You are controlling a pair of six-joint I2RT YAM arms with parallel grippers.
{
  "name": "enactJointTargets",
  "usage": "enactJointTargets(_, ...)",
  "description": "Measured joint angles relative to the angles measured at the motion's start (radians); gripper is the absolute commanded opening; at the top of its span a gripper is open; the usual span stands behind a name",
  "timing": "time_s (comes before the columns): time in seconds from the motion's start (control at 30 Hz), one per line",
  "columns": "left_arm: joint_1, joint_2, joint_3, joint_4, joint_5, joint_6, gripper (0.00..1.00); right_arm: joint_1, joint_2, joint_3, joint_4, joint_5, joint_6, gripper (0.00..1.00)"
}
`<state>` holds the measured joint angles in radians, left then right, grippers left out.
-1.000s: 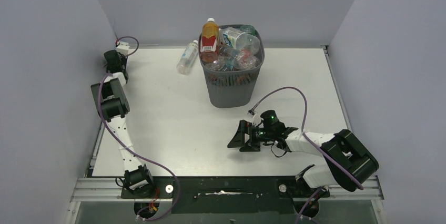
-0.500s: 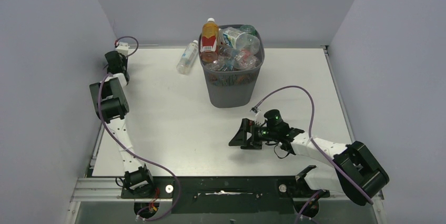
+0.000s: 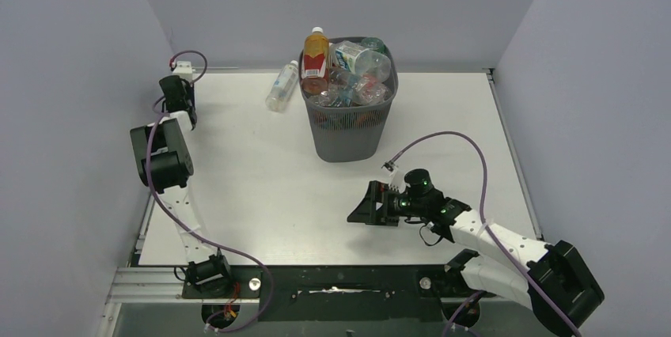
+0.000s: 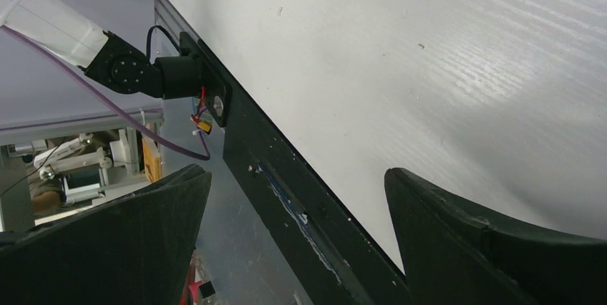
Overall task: Put the plastic bottles in the bin
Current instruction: Pick up the plastic bottle from the corner of the board, then place the plastic bottle in the trash bin.
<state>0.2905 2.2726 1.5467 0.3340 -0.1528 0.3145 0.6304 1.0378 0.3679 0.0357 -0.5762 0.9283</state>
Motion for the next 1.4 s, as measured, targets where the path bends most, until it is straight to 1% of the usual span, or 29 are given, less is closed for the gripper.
enactJointTargets(0.17,-0.033,-0.116,-0.120,0.007,-0.021,-0.077,0.23,0.020,-0.050,0.001,-0.056,0.031,-0.004,0.98)
enactJointTargets(0.43,-0.147,-0.321,-0.257,-0.016,-0.034,-0.216,0.23,0.060,-0.134,0.073,-0.233,0.107,-0.029,0.98)
enactJointTargets(0.63,-0.240,-0.549,-0.337,-0.053,-0.032,-0.334,0.24,0.115,-0.213,0.137,-0.326,0.174,-0.029,0.98)
enactJointTargets(0.77,-0.264,-0.708,-0.365,-0.119,-0.009,-0.414,0.25,0.148,-0.237,0.193,-0.407,0.227,-0.029,0.98)
enactJointTargets(0.93,-0.266,-0.871,-0.359,-0.252,0.084,-0.505,0.24,0.171,-0.280,0.248,-0.483,0.285,-0.029,0.98)
enactJointTargets(1.1,-0.299,-0.990,-0.327,-0.396,0.237,-0.630,0.25,0.183,-0.313,0.283,-0.537,0.321,-0.018,0.98)
enactJointTargets(1.23,-0.338,-1.073,-0.304,-0.449,0.364,-0.762,0.24,0.188,-0.315,0.314,-0.573,0.337,-0.013,0.98)
enactJointTargets(1.4,-0.435,-1.094,-0.205,-0.442,0.470,-0.918,0.24,0.190,-0.290,0.365,-0.598,0.349,-0.014,0.98)
